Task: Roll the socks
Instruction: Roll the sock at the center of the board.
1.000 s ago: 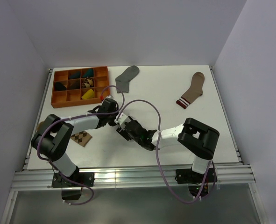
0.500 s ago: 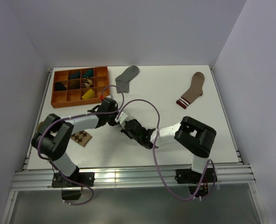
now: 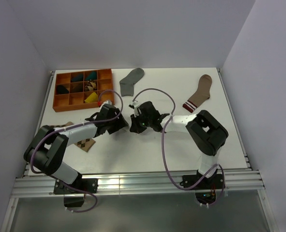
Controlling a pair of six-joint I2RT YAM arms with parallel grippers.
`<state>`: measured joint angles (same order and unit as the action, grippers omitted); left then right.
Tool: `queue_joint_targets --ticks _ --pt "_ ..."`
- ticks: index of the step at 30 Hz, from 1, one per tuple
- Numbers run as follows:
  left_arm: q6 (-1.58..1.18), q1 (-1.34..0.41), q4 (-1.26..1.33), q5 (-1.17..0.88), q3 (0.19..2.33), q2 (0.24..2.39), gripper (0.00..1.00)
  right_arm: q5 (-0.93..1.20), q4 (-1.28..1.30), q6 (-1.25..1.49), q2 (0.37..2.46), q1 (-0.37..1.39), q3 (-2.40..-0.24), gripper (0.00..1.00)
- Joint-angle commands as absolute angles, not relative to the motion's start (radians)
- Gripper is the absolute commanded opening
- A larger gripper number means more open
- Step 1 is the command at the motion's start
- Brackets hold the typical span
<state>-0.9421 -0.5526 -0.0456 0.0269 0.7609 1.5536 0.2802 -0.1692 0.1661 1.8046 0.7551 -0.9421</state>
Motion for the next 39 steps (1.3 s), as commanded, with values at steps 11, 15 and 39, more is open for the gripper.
queue_joint_targets --ticks 11,15,39 --pt "-1.066 -0.548 0.054 0.133 0.644 1.489 0.63 0.67 -0.025 0.379 1.954 0.632 -1.094 0.0" --pt "-1.085 -0.548 0.078 0.158 0.615 1.485 0.59 0.693 -0.02 0.408 1.976 0.624 -1.106 0.0" --pt "-0.885 -0.548 -0.17 0.087 0.822 1.612 0.0 -0.056 -0.253 0.023 1.618 0.894 -0.864 0.57"
